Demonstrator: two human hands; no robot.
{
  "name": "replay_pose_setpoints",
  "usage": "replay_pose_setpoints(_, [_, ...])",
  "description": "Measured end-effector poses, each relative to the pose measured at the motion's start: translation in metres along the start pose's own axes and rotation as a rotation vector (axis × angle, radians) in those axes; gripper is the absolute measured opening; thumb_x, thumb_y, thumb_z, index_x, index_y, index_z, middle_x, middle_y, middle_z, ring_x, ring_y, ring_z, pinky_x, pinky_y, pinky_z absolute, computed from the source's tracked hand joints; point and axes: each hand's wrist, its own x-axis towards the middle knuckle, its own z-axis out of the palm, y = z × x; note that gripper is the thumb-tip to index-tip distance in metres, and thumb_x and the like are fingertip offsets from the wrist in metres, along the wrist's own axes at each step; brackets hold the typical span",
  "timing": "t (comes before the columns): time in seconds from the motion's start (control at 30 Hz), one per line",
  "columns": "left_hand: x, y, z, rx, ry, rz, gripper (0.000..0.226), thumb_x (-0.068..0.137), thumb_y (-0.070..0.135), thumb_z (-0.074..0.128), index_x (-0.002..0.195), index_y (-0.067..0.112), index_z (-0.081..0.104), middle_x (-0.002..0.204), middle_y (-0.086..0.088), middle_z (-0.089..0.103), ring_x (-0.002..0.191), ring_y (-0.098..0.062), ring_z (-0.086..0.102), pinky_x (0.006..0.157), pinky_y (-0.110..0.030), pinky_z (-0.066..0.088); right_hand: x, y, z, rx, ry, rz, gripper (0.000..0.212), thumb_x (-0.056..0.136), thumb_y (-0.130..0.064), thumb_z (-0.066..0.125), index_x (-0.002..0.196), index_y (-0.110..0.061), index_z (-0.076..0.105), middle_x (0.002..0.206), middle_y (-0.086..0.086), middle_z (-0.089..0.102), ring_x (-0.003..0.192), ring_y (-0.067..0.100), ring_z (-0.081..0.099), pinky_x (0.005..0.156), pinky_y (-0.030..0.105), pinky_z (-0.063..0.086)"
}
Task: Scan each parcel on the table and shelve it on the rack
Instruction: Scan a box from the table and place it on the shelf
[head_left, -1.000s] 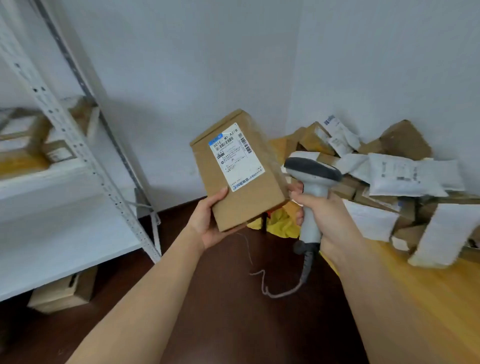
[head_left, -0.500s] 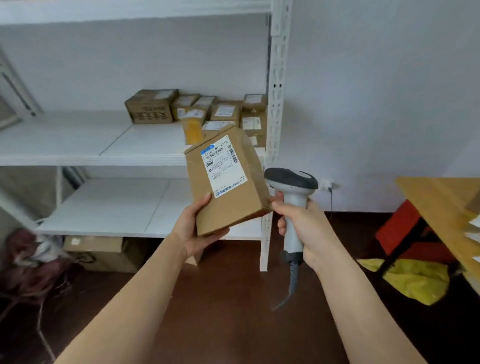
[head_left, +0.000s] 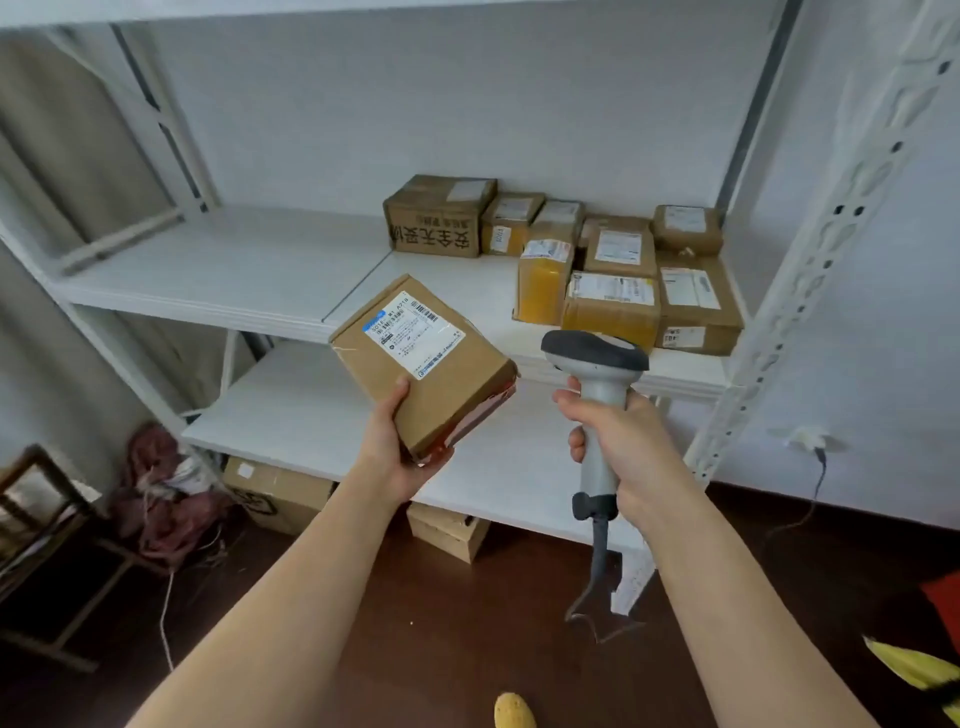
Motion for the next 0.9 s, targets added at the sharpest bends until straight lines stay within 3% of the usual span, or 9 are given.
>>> replay_pose_setpoints(0.13, [0.064,0.052,0.029,0.034,0.064,0.047,0.058,0.079,0.054,0.071,0.127,0.024,0.055,0.121,-0.008,0.062,0.112,-0.026,0.06,0.102,-0.048,0.047,0.071,-0.018,0.032,0.002,-0.029,0.008,0.024,0.089,-0.015,0.071,0.111,-0.016,0.064,0.079,0.005,0.062,0.059,0.012,0.054,0.059,0.028,0.048])
replay_pose_setpoints(0.23, [0.106,0.086,0.058,0.093,0.092,0.053,0.062,0.081,0.058,0.068,0.128,0.021,0.05,0.113,-0.006,0.061,0.105,-0.023,0.061,0.104,-0.05,0.045,0.116,-0.038,0.048,0.014,-0.005,0.0,0.022,0.089,-0.015,0.07,0.11,-0.017,0.065,0.078,0.004,0.06,0.056,0.01,0.053,0.051,0.021,0.047])
replay_pose_setpoints(0.4, [0.161,0.106,0.086,0.118,0.112,-0.028,0.069,0.081,0.061,0.068,0.129,0.018,0.044,0.11,-0.005,0.06,0.11,-0.026,0.06,0.107,-0.051,0.042,0.172,-0.061,0.072,-0.017,0.027,0.017,0.018,0.088,-0.01,0.069,0.105,-0.015,0.067,0.071,0.002,0.059,0.052,0.008,0.052,0.051,0.021,0.047])
replay_pose_setpoints(0.53, [0.212,0.127,0.107,0.113,0.08,-0.075,0.078,0.078,0.062,0.069,0.137,0.018,0.043,0.123,-0.007,0.059,0.113,-0.027,0.059,0.103,-0.052,0.045,0.209,-0.07,0.089,-0.018,0.077,0.005,0.015,0.089,-0.012,0.07,0.103,-0.016,0.067,0.058,-0.002,0.058,0.048,0.006,0.051,0.047,0.017,0.046])
replay_pose_setpoints(0.6, [0.235,0.134,0.119,0.169,0.036,-0.09,0.079,0.083,0.062,0.065,0.14,0.014,0.04,0.123,-0.012,0.059,0.109,-0.03,0.059,0.097,-0.051,0.048,0.223,-0.068,0.094,-0.03,0.132,0.0,0.016,0.089,-0.016,0.071,0.104,-0.016,0.067,0.055,-0.003,0.057,0.049,0.008,0.051,0.055,0.022,0.046])
replay_pose_setpoints(0.67, [0.251,0.14,0.132,0.262,-0.012,-0.152,0.081,0.091,0.06,0.056,0.149,0.01,0.028,0.137,-0.021,0.049,0.119,-0.04,0.054,0.096,-0.056,0.046,0.232,-0.066,0.099,-0.02,0.198,-0.002,0.021,0.087,-0.018,0.072,0.107,-0.017,0.067,0.057,-0.001,0.057,0.051,0.01,0.051,0.063,0.028,0.046])
replay_pose_setpoints(0.77, [0.27,0.156,0.147,0.353,-0.015,-0.218,0.081,0.095,0.058,0.05,0.154,0.012,0.019,0.149,-0.029,0.034,0.129,-0.05,0.045,0.1,-0.059,0.044,0.246,-0.072,0.111,0.013,0.273,-0.012,0.025,0.087,-0.018,0.073,0.111,-0.015,0.066,0.065,0.001,0.059,0.053,0.01,0.052,0.062,0.028,0.046])
replay_pose_setpoints(0.83, [0.282,0.165,0.155,0.374,-0.047,-0.208,0.067,0.098,0.055,0.048,0.146,0.011,0.031,0.133,-0.027,0.05,0.124,-0.042,0.051,0.105,-0.057,0.043,0.253,-0.077,0.12,0.017,0.317,-0.018,0.024,0.087,-0.02,0.073,0.11,-0.018,0.066,0.07,0.001,0.061,0.055,0.008,0.054,0.06,0.026,0.048])
replay_pose_setpoints(0.9, [0.293,0.171,0.158,0.411,-0.068,-0.191,0.044,0.1,0.049,0.047,0.123,0.012,0.042,0.1,-0.017,0.058,0.105,-0.033,0.059,0.104,-0.051,0.045,0.258,-0.077,0.128,0.028,0.345,-0.022,0.022,0.087,-0.021,0.073,0.108,-0.02,0.066,0.072,0.0,0.062,0.057,0.008,0.055,0.061,0.026,0.049])
